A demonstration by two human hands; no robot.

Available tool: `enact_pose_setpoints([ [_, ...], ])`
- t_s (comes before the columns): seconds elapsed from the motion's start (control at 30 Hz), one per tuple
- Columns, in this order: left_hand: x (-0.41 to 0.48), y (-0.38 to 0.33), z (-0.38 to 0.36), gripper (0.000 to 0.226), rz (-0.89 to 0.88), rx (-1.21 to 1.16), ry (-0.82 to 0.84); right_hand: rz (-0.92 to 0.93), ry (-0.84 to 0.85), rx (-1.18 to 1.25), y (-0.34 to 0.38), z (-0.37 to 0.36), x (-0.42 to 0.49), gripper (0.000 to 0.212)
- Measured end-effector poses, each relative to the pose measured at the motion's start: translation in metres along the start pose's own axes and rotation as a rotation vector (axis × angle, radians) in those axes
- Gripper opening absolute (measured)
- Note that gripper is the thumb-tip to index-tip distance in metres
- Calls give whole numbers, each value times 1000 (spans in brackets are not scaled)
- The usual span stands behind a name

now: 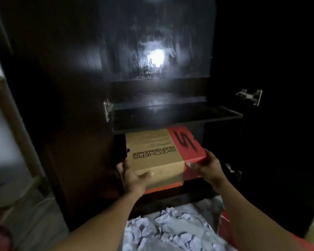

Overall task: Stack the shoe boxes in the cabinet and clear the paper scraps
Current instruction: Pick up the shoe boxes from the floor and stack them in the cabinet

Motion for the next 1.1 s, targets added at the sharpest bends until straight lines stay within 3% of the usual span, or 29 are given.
enact_pose_setpoints([
  [0.1, 12, 13, -13, 94, 49, 28, -82, 5, -123, 36, -21, -13, 26, 55],
  [0.27, 23, 22, -27, 77, 80, -30, -291, 79, -262, -23, -39, -43, 41, 62],
  [0.37, 26, 32, -41, 59, 9, -55, -349, 144, -341, -43, -38, -58, 49, 62],
  [0.5, 31, 39, -60, 55, -74, 24, -363, 204, -320, -134, -40, -77, 59, 56],
  [0.67, 44, 34, -72, 76, -78, 100, -266, 183, -151, -242, -48, -101, 81, 65],
  [0.8, 73, 40, -84, 80, -34, 164, -2, 133, 10, -284, -55, -122, 104, 85],
  [1.1, 93, 67, -93, 91, -25, 303, 89, 72, 172, -373, -72, -138, 134, 100],
])
Point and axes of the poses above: each hand's wrist, its own x-axis towards the middle knuckle, its own z-axis out of the back of the hand, y = z × x, the point moved 3 cm from there along x, towards the middle knuckle, and after that the axes turned 10 degrees about -z, right-handed, at the moved point
